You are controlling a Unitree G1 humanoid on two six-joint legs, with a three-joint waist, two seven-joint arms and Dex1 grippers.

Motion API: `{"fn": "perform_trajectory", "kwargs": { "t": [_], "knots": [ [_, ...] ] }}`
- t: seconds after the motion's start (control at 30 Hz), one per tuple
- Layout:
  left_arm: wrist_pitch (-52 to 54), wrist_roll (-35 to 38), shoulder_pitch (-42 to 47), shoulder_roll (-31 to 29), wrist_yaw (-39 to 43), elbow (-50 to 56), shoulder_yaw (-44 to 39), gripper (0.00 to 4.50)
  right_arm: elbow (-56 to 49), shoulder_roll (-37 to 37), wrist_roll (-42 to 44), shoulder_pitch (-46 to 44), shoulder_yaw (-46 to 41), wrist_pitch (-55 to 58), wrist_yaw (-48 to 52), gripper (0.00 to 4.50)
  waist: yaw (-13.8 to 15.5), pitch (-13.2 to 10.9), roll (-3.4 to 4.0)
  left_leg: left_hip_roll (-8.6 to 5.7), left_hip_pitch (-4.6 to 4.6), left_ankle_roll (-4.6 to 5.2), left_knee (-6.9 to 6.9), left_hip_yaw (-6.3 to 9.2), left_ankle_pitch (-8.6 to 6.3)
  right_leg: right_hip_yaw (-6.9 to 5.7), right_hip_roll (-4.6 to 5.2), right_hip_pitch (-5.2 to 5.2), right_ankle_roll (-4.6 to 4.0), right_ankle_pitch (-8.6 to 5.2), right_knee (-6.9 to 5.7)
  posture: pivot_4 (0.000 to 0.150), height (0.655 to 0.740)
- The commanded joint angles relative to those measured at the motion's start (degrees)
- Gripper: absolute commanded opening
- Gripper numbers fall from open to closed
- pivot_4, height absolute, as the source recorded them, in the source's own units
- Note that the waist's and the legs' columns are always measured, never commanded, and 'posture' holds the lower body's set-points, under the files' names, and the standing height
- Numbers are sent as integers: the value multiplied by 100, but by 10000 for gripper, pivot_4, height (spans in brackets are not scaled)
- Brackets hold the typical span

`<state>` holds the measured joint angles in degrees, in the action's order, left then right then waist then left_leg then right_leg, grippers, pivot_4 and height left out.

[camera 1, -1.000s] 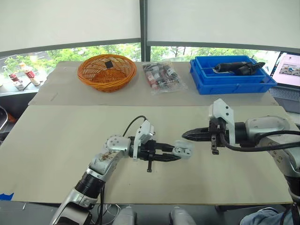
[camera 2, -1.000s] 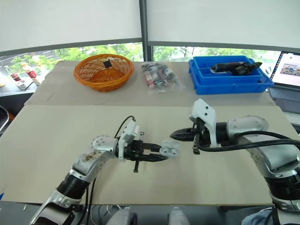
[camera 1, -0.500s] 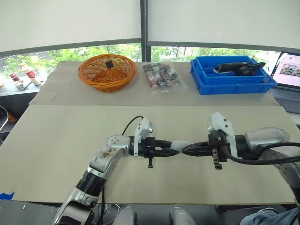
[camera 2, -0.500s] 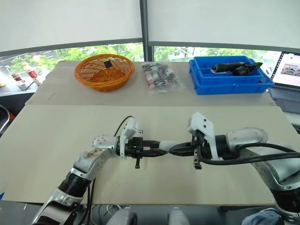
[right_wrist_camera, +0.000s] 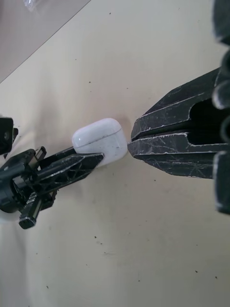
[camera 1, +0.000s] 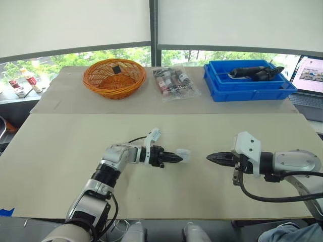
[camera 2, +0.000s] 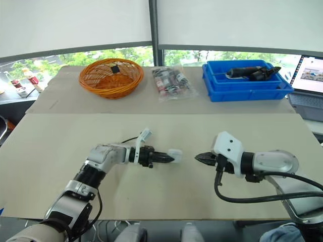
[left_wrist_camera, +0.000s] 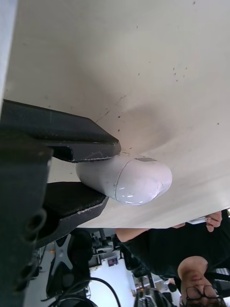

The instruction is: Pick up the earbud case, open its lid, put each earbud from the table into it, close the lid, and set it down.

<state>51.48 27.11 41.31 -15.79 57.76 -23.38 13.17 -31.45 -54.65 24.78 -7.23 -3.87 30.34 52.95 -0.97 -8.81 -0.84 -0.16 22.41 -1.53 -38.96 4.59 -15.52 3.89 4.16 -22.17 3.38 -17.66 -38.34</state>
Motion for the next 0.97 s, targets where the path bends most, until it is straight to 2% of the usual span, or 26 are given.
{"fn": "perform_trajectory", "kwargs": {
  "t": [0.03,0.1,0.13,0.23,0.27,0.3,0.4,0.57,0.73,0.77,0.97],
  "knots": [
    [148,-177,-105,-204,-239,-42,-143,15899,-163,-105,-33,-7,-168,-159,111,0,-4,0,0,0,0,0,0,1,0,0,-1,0,0,0,-1,1500,7400],
    [39,-276,-256,-365,-255,161,-121,23123,-131,-146,1,-56,-158,-119,202,0,-9,0,0,2,-2,0,0,1,0,1,-1,0,0,0,-3,1500,7400],
    [1,-296,-363,-476,-272,321,-157,28529,-109,-174,9,-100,-146,-122,263,0,-19,0,0,1,-5,0,0,1,0,1,-1,2,0,0,-5,1500,7400],
    [-274,-384,-687,-840,-257,846,-164,41047,-58,-217,37,-218,-142,-117,393,0,-61,1,2,7,-16,0,3,-1,0,6,-5,5,0,0,-10,1500,7400],
    [-345,-367,-810,-965,-297,1064,-243,44176,-32,-245,31,-268,-132,-110,445,0,-69,2,2,9,-21,0,6,-1,0,8,-6,6,0,0,-12,1500,7400],
    [-383,-341,-897,-1043,-341,1215,-304,44176,-12,-266,22,-298,-125,-110,483,0,-74,2,2,10,-23,0,7,0,0,8,-7,6,0,0,-13,1500,7400],
    [-1135,-404,-1480,-1648,-186,2236,-595,45000,160,-382,-36,-539,-67,-277,753,8135,-140,2,3,13,-21,0,10,0,0,9,-9,1,-1,0,-14,1500,7400],
    [-2493,-419,-2391,-2396,250,3442,-1169,45000,420,-779,-77,-804,-46,-463,1312,25801,-67,-2,6,8,-9,0,18,4,0,7,7,-9,-1,0,-2,1500,7400],
    [-2934,-436,-2961,-3017,455,4263,-1665,45000,759,-1262,-218,-829,-186,-976,1965,42882,78,-6,8,1,-2,0,12,-4,-1,2,23,-1,5,3,27,1500,7400],
    [-3009,-591,-3038,-3117,337,4379,-1730,45000,851,-1364,-223,-802,-237,-1080,2109,44735,84,-7,9,0,-3,1,13,-7,-1,2,24,2,6,4,26,1500,7400],
    [-3074,-200,-3256,-3419,641,4692,-2036,45000,1209,-1545,-120,-870,-425,-1292,2477,44735,47,-8,10,7,-6,3,17,-16,-2,2,16,0,6,4,23,1500,7400]
  ]
}}
